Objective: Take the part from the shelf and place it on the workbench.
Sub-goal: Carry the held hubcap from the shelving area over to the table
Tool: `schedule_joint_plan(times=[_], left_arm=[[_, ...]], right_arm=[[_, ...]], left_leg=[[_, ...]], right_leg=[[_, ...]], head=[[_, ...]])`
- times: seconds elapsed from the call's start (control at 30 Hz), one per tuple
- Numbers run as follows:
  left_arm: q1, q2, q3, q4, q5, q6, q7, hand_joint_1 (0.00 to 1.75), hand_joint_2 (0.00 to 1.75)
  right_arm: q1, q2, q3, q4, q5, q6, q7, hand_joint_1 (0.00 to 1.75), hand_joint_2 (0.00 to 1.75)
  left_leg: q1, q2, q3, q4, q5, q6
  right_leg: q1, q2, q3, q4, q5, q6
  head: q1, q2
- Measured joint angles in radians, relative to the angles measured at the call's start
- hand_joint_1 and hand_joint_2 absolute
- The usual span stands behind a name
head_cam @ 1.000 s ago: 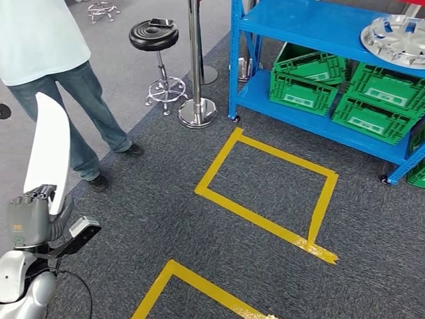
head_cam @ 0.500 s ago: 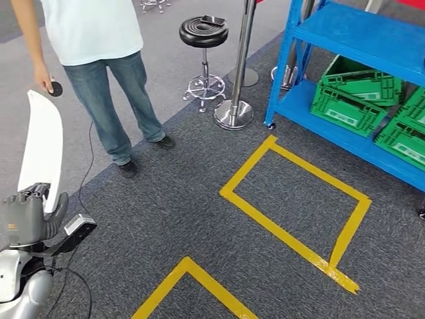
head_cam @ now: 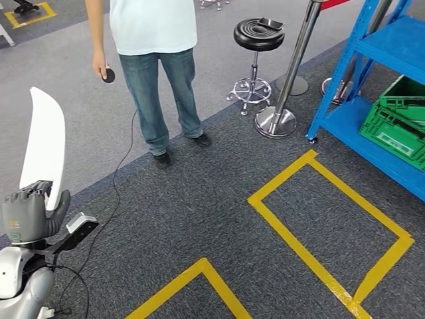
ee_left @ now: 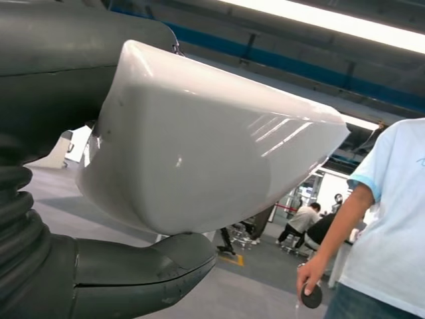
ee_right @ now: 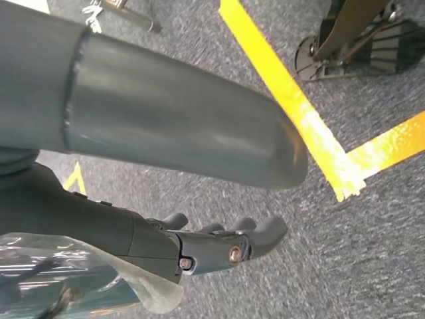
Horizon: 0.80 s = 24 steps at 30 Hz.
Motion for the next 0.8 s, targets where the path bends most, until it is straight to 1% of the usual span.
schedule_joint_plan(times=[0.03,0.07,0.1,0.13,0.17,0.2,0.23,0.27,0.3,0.33,0.37,0.4,0.43,0.5,0.53,0.57,0.6,0.63,0.67,0.7,0.73,0.77,0.8], left_arm=[[0.001,0.001,0.001,0.0,0.0,0.0,0.0,1.75,1.75],[0.0,0.003,0.001,0.0,0.001,0.001,0.0,1.75,1.75],[-0.001,0.003,0.002,0.0,0.001,0.001,0.0,1.75,1.75],[-0.002,0.004,0.002,0.001,0.002,0.001,0.0,1.75,1.75],[0.0,0.003,0.002,0.001,0.003,0.002,0.0,1.75,1.75],[0.004,0.003,0.002,0.001,0.003,0.002,0.0,1.75,1.75],[0.007,0.003,0.002,0.001,0.003,0.002,0.0,1.75,1.75],[0.008,0.003,0.002,0.001,0.004,0.002,0.0,1.75,1.75],[0.009,0.003,0.003,0.001,0.004,0.002,0.0,1.75,1.75],[0.008,0.004,0.003,0.001,0.005,0.002,0.0,1.75,1.75],[0.007,0.004,0.004,0.001,0.006,0.002,-0.001,1.75,1.75],[0.007,0.004,0.004,0.001,0.007,0.003,-0.002,1.75,1.75],[0.007,0.005,0.005,0.001,0.008,0.003,-0.002,1.75,1.75],[0.008,0.006,0.007,0.001,0.009,0.004,-0.003,1.75,1.75],[0.008,0.006,0.008,0.001,0.009,0.004,-0.003,1.75,1.75],[0.007,0.006,0.008,0.0,0.009,0.004,-0.003,1.75,1.75],[0.004,0.006,0.008,0.0,0.009,0.004,-0.003,1.75,1.75],[0.003,0.005,0.008,0.0,0.01,0.005,-0.004,1.75,1.75],[0.001,0.004,0.007,0.0,0.01,0.005,-0.004,1.75,1.75],[0.001,0.003,0.007,0.0,0.01,0.004,-0.004,1.75,1.75],[0.002,0.002,0.006,0.0,0.01,0.004,-0.004,1.75,1.75],[0.002,0.002,0.006,0.0,0.01,0.004,-0.004,1.75,1.75],[0.002,0.002,0.006,0.0,0.01,0.004,-0.004,1.75,1.75]], right_arm=[[0.0,0.001,0.001,0.0,0.0,0.0,0.0,0.0,0.0],[0.001,0.001,0.001,0.0,-0.001,0.0,0.0,0.0,0.0],[0.002,0.002,0.001,0.0,-0.001,-0.001,0.0,0.0,0.0],[0.004,0.001,0.001,0.0,-0.001,-0.001,0.0,0.0,0.0],[0.005,0.001,0.001,0.0,-0.001,-0.002,0.0,0.0,0.0],[0.005,0.0,0.001,0.0,-0.001,-0.002,0.0,0.0,0.0],[0.005,0.0,0.001,0.0,-0.001,-0.002,0.0,0.0,0.0],[0.005,0.0,0.001,0.0,-0.001,-0.002,0.0,0.0,0.0],[0.005,0.0,0.001,0.0,-0.002,-0.002,0.0,0.0,0.0],[0.004,0.0,0.001,0.0,-0.002,-0.002,0.0,0.0,0.0],[0.004,0.0,0.001,0.0,-0.002,-0.002,0.0,0.0,0.0],[0.004,0.0,0.001,0.0,-0.002,-0.002,0.0,0.0,0.0],[0.003,0.0,0.001,0.0,-0.002,-0.002,0.001,0.0,0.0],[0.0,0.001,0.002,0.0,-0.003,-0.001,0.001,0.0,0.0],[-0.002,0.001,0.002,0.0,-0.003,0.0,0.002,0.0,0.0],[-0.003,0.001,0.002,-0.001,-0.003,0.0,0.002,0.0,0.0],[-0.004,0.001,0.002,-0.001,-0.003,0.0,0.002,0.0,0.0],[-0.004,0.001,0.002,-0.001,-0.003,0.001,0.004,0.0,0.0],[-0.002,0.001,0.002,-0.001,-0.003,0.002,0.005,0.0,0.0],[-0.001,0.001,0.002,-0.001,-0.003,0.003,0.007,0.0,0.0],[0.001,0.001,0.002,-0.001,-0.003,0.004,0.009,0.0,0.0],[0.003,0.001,0.002,-0.001,-0.003,0.004,0.01,0.0,0.0],[0.004,0.0,0.002,-0.001,-0.003,0.004,0.011,0.0,0.0]], left_leg=[[-0.001,0.02,-0.006,0.015,-0.01,-0.005],[-0.002,0.049,-0.021,0.048,-0.028,-0.011],[-0.002,0.084,-0.045,0.101,-0.054,-0.016],[0.001,0.108,-0.078,0.167,-0.083,-0.021],[0.005,0.119,-0.11,0.228,-0.104,-0.025],[0.008,0.124,-0.131,0.267,-0.111,-0.027],[0.01,0.126,-0.136,0.271,-0.1,-0.028],[0.011,0.13,-0.122,0.238,-0.071,-0.028],[0.011,0.142,-0.093,0.176,-0.034,-0.026],[0.005,0.167,-0.059,0.109,-0.007,-0.022],[0.0,0.19,-0.032,0.053,0.01,-0.017],[-0.006,0.207,-0.017,0.019,0.016,-0.011],[-0.012,0.213,-0.011,0.005,0.012,-0.004],[-0.013,0.188,-0.011,-0.002,0.013,0.008],[-0.011,0.175,-0.007,-0.007,0.015,0.014],[-0.008,0.163,-0.004,-0.012,0.017,0.02],[-0.004,0.151,-0.001,-0.016,0.018,0.026],[-0.004,0.14,0.0,-0.017,0.018,0.03],[-0.003,0.126,0.0,-0.017,0.017,0.033],[-0.003,0.112,0.001,-0.016,0.017,0.035],[-0.004,0.097,0.002,-0.016,0.016,0.035],[-0.003,0.081,0.004,-0.015,0.015,0.034],[-0.002,0.065,0.007,-0.014,0.013,0.032]], right_leg=[[-0.001,-0.013,0.005,-0.004,0.0,-0.007],[-0.002,-0.026,0.01,-0.008,-0.001,-0.013],[-0.001,-0.041,0.014,-0.01,-0.003,-0.018],[0.001,-0.054,0.018,-0.01,-0.006,-0.022],[0.003,-0.068,0.02,-0.01,-0.009,-0.024],[0.004,-0.081,0.023,-0.01,-0.013,-0.025],[0.005,-0.095,0.027,-0.01,-0.016,-0.025],[0.005,-0.108,0.031,-0.01,-0.02,-0.023],[0.006,-0.12,0.037,-0.01,-0.024,-0.021],[0.007,-0.132,0.043,-0.011,-0.029,-0.017],[0.009,-0.144,0.048,-0.01,-0.034,-0.013],[0.011,-0.155,0.052,-0.01,-0.038,-0.008],[0.013,-0.167,0.056,-0.012,-0.042,-0.002],[0.012,-0.187,0.062,-0.015,-0.049,0.008],[0.01,-0.178,0.062,-0.01,-0.057,0.014],[0.008,-0.155,0.053,0.014,-0.074,0.019],[0.007,-0.122,0.031,0.06,-0.098,0.022],[0.006,-0.088,-0.002,0.127,-0.127,0.022],[0.006,-0.068,-0.042,0.198,-0.152,0.023],[0.006,-0.059,-0.076,0.252,-0.164,0.023],[0.006,-0.056,-0.097,0.272,-0.155,0.023],[0.006,-0.052,-0.098,0.253,-0.126,0.023],[0.005,-0.042,-0.083,0.2,-0.084,0.022]], head=[[-0.003,0.0],[-0.006,0.0],[-0.008,0.0],[-0.01,0.0],[-0.01,0.0],[-0.01,0.0],[-0.01,0.0],[-0.01,0.0],[-0.011,0.0],[-0.01,0.0],[-0.011,0.0],[-0.011,0.0],[-0.011,0.0],[-0.011,0.0],[-0.01,0.0],[-0.007,0.0],[-0.004,0.0],[-0.002,0.0],[-0.001,0.0],[0.0,0.0],[0.0,0.0],[0.0,0.0],[0.0,0.0]])
